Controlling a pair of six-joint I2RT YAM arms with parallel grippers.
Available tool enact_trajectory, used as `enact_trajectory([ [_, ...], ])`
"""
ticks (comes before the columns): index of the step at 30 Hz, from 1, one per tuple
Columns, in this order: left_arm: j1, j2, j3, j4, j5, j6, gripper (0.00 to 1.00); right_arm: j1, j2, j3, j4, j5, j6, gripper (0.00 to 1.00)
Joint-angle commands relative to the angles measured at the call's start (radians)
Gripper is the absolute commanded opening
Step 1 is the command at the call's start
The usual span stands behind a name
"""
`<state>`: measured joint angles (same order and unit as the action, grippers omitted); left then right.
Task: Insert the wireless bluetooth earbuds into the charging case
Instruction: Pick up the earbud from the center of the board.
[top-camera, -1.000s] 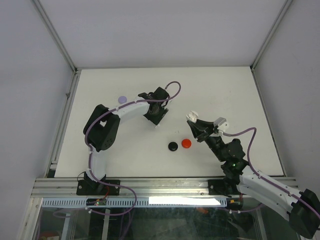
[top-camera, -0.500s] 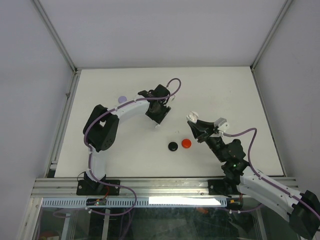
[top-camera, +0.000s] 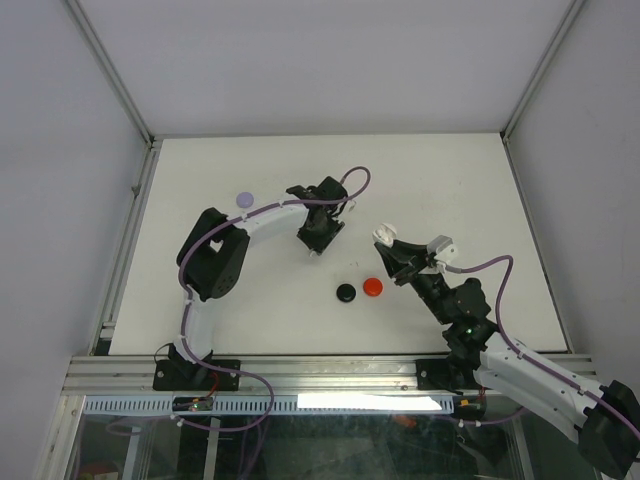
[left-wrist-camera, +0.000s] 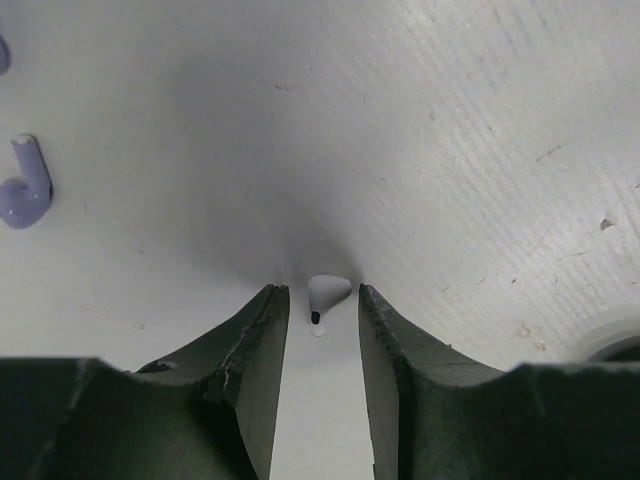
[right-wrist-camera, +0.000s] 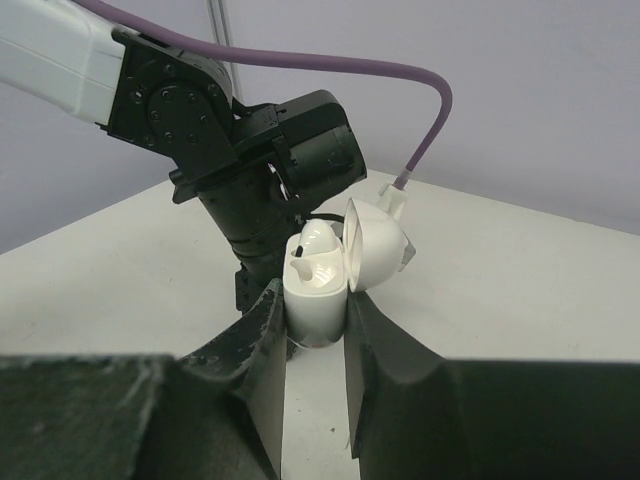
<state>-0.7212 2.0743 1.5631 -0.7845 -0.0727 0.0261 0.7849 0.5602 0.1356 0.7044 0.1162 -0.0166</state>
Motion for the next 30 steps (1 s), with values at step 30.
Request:
enact_trajectory([
  [30, -0.021, 0.018, 0.045, -0.049, -0.021, -0.041, 0.15, -0.002, 0.015, 0.023, 0.027, -0.013, -0.001, 0.0],
])
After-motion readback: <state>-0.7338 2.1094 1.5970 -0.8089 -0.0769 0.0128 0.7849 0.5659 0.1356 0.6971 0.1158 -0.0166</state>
